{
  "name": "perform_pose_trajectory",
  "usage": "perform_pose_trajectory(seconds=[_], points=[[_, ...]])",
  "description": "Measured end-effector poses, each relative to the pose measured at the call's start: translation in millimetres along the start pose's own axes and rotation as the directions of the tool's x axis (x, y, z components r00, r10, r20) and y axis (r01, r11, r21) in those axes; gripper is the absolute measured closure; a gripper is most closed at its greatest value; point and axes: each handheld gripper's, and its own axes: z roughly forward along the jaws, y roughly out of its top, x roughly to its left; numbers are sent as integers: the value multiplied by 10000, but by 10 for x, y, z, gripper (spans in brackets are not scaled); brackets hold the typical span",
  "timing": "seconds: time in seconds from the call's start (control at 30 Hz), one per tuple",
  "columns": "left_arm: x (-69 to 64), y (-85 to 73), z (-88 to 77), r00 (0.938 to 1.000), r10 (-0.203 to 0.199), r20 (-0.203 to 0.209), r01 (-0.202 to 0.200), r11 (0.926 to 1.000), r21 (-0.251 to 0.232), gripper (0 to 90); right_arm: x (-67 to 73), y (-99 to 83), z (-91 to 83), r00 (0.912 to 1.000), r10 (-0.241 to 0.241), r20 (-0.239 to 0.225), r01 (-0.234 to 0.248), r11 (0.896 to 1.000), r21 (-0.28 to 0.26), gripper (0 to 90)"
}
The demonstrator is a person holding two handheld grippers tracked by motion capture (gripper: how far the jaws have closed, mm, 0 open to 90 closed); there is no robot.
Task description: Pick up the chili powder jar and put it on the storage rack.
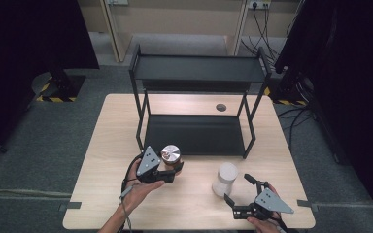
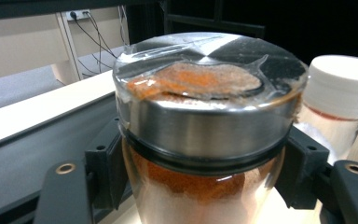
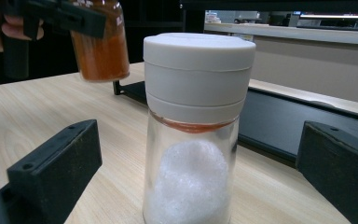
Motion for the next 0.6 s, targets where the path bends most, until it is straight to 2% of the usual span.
perform_pose_trajectory(seconds=[0.27, 0.5, 0.6], points=[[38, 131, -28, 10000, 62, 68, -61, 10000, -69, 305, 4, 0, -1, 10000, -46, 18, 46, 10000, -6, 2], [122, 305, -42, 9998, -69, 161, 68, 10000, 35, 306, 6, 2, -2, 10000, -31, 16, 31, 10000, 4, 2], [143, 396, -53, 9999, 9, 165, -10, 10000, 58, 305, 3, 1, -2, 10000, -35, 16, 35, 10000, -6, 2]])
